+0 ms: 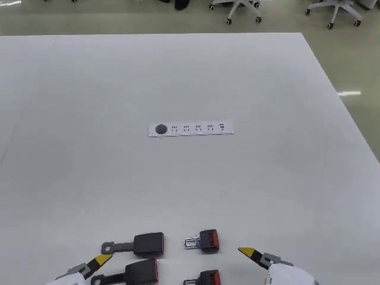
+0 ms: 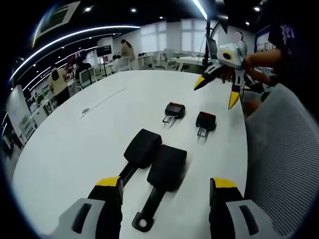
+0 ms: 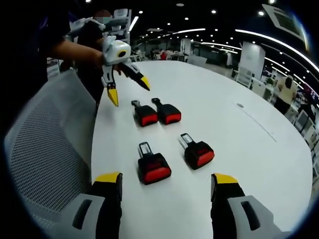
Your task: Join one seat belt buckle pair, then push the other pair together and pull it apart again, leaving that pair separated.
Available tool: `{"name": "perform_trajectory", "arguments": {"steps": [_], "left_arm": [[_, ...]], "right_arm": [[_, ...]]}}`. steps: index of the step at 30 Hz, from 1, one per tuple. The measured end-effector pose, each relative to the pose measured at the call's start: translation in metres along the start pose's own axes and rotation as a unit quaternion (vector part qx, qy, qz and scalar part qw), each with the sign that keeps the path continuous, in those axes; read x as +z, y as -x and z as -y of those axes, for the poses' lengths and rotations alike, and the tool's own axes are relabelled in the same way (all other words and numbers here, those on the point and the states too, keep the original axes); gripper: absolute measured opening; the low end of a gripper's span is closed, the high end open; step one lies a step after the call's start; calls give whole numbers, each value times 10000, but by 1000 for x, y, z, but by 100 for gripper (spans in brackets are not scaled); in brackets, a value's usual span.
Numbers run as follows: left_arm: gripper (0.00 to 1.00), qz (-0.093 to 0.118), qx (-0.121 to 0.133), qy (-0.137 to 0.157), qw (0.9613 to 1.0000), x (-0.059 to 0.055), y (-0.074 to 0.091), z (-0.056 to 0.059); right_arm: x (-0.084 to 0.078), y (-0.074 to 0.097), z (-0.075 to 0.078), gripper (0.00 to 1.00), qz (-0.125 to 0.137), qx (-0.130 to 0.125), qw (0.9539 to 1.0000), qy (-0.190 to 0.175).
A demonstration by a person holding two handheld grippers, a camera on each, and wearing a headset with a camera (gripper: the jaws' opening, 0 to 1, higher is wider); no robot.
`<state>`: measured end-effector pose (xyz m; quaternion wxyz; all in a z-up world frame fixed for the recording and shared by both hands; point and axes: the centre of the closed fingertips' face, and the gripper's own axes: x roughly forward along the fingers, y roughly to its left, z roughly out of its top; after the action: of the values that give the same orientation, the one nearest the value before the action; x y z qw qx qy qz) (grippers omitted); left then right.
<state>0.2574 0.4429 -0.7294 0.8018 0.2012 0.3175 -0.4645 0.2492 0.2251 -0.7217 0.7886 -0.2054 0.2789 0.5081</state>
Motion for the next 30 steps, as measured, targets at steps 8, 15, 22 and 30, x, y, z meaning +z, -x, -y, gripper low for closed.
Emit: {"name": "perform_trajectory", "arguments": {"steps": [8,15,22,30], "left_arm": [[64,-316,-245,-248,9989,-5,-10,-2],[57,-541,-447,-392,9968,-11,-16,-1],[52,-740,-713,-651,9926,-13,-24,1],[48,-894,-917,-837,9882,-14,-34,-1]], "right_arm": [[-1,-10,-5,59,-93,296,9994,163],[-5,-19,-10,52,-246,552,9976,341],[-10,-31,-14,42,-400,770,9943,613],[-14,-43,-17,38,-543,1036,9900,785]]}}
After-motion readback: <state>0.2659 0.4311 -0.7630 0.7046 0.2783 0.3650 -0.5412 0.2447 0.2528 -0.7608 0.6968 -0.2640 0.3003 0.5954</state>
